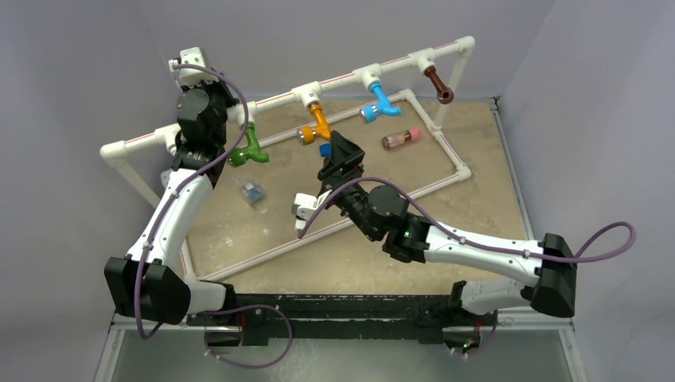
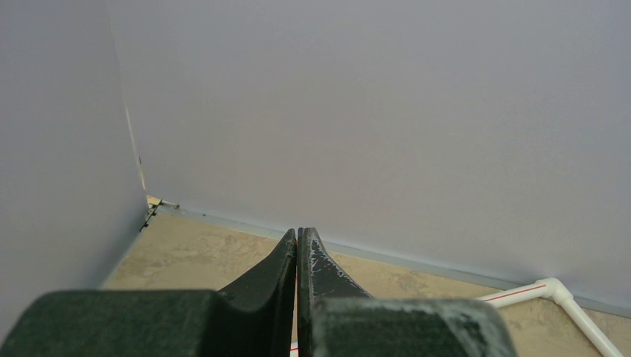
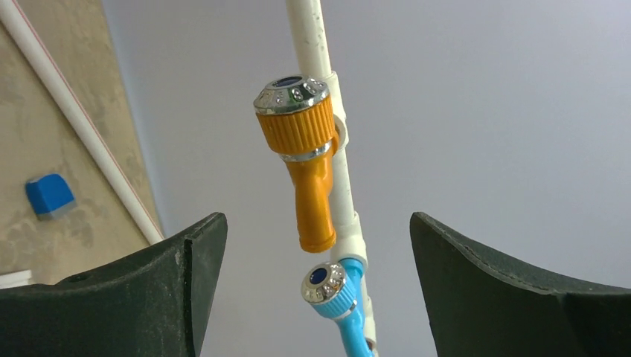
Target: Install the water faucets
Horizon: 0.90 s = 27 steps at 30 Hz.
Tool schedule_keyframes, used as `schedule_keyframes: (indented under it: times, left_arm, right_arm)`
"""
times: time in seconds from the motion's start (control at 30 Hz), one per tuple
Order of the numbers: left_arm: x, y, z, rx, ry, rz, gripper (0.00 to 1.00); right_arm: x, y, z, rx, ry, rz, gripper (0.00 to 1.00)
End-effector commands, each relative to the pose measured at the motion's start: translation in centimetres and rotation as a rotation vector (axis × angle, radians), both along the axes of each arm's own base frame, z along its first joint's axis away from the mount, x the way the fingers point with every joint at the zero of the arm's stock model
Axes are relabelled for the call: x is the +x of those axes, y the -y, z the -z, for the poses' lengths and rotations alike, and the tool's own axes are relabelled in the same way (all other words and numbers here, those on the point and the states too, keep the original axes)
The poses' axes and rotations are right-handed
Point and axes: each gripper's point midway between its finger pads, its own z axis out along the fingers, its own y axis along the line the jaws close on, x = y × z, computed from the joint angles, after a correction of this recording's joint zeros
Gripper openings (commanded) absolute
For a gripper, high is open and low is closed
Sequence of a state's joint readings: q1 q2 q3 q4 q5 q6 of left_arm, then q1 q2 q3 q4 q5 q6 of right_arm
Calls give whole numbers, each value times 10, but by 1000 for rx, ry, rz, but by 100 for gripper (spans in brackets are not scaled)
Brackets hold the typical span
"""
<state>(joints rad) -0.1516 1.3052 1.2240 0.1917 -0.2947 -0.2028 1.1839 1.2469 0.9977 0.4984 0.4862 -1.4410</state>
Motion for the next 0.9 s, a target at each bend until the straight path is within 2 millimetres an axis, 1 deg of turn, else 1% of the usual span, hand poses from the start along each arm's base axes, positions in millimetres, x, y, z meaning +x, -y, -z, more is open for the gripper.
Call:
schedule_keyframes:
  times: [0.0,0.13,0.33,0.43,0.63,0.7,0.8,0.87]
  left_arm:
    - [-5,10,127,66,-392,52,0]
    - [-5,10,126,66,-391,52,0]
    - [-5,11,126,64,-391,54,0]
    - [-5,11,126,62,-391,55,0]
    - [-5,11,127,64,-393,55,0]
    - [-5,11,127,64,-393,55,0]
    - [-5,11,127,65,-393,55,0]
    - [-5,11,127,64,-392,54,0]
  right_arm:
    - [6,0,-44,89,153,72,92]
    - [14,-12,-45,91,163,73,90]
    - [35,-16,-52,136,162,131,87]
    - [48,-15,-49,145,132,159,79]
    - [59,-17,-39,185,78,165,51]
    - [61,-18,-35,210,50,158,38]
    - [62,-20,-33,268,5,142,14]
    - [62,-20,-31,328,-37,130,1]
